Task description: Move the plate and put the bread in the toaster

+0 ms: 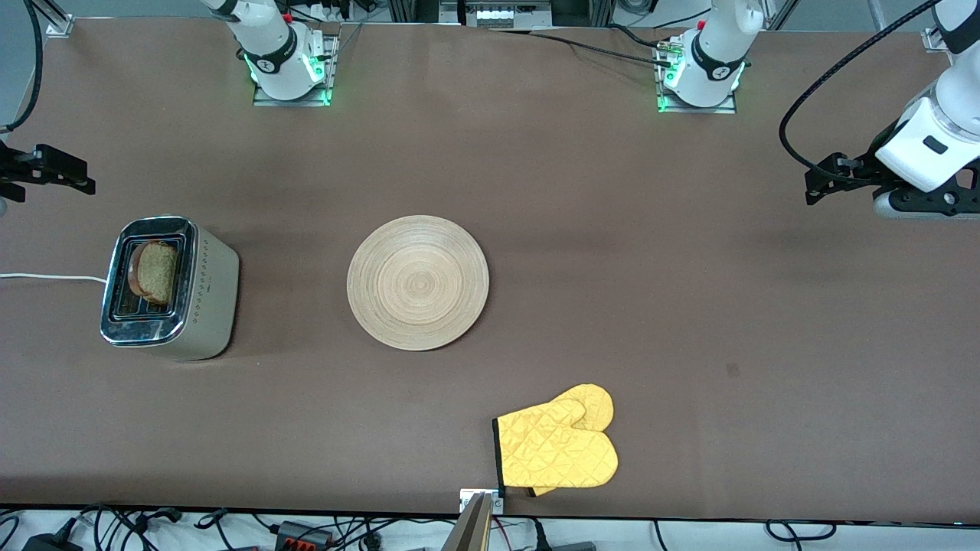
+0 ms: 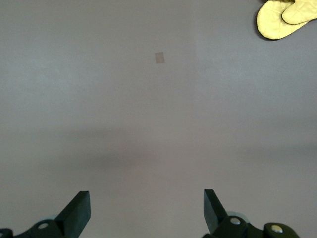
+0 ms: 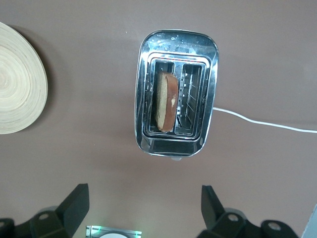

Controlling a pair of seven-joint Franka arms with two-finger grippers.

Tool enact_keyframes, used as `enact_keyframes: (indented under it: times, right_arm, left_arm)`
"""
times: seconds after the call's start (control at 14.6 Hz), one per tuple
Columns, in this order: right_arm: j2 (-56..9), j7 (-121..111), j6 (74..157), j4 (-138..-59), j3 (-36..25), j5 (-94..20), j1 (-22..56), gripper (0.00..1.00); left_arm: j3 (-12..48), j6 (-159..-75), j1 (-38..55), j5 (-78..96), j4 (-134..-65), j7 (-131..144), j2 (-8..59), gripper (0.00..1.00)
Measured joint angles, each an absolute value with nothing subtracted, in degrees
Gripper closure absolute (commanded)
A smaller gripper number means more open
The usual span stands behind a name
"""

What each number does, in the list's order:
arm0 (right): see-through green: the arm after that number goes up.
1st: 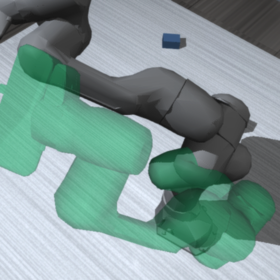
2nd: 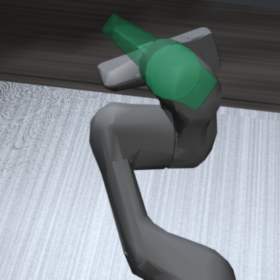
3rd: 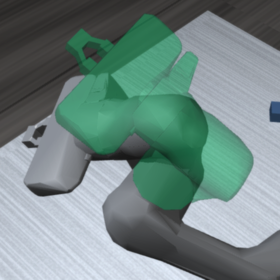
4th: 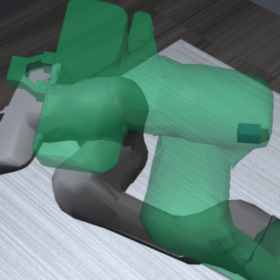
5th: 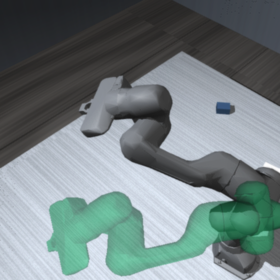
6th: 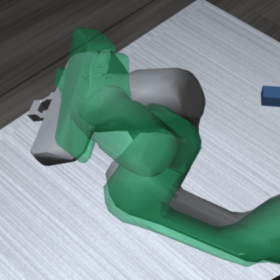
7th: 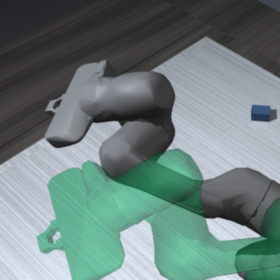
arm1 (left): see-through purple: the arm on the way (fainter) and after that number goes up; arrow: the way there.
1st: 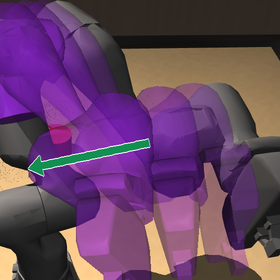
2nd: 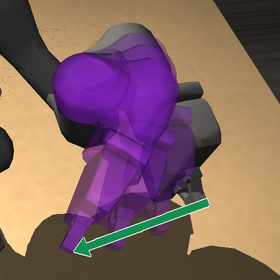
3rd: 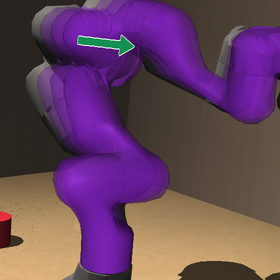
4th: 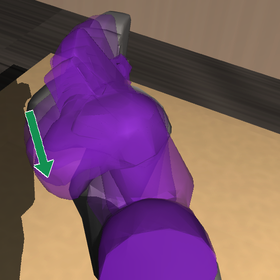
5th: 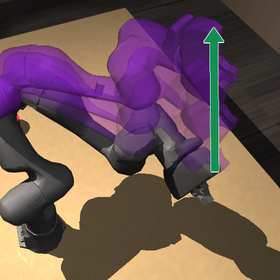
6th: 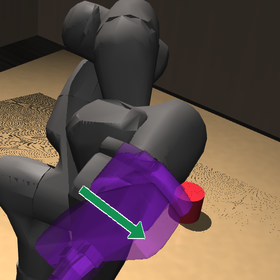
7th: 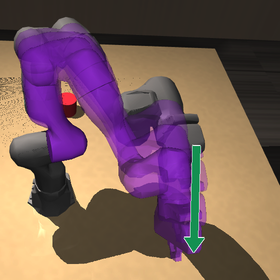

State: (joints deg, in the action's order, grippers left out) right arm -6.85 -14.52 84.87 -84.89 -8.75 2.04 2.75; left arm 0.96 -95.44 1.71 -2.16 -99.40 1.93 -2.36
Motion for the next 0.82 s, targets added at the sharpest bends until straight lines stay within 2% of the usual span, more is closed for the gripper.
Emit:
enact_keyframes:
  times: [0.82]
  right_arm:
    - [-7.7,-13.8,85.3,-84.6,-9.1,0.1,1.0,0.0]
  left_arm:
    - [1.0,-95.4,1.7,-2.2,-99.4,1.9,-2.4,0.0]
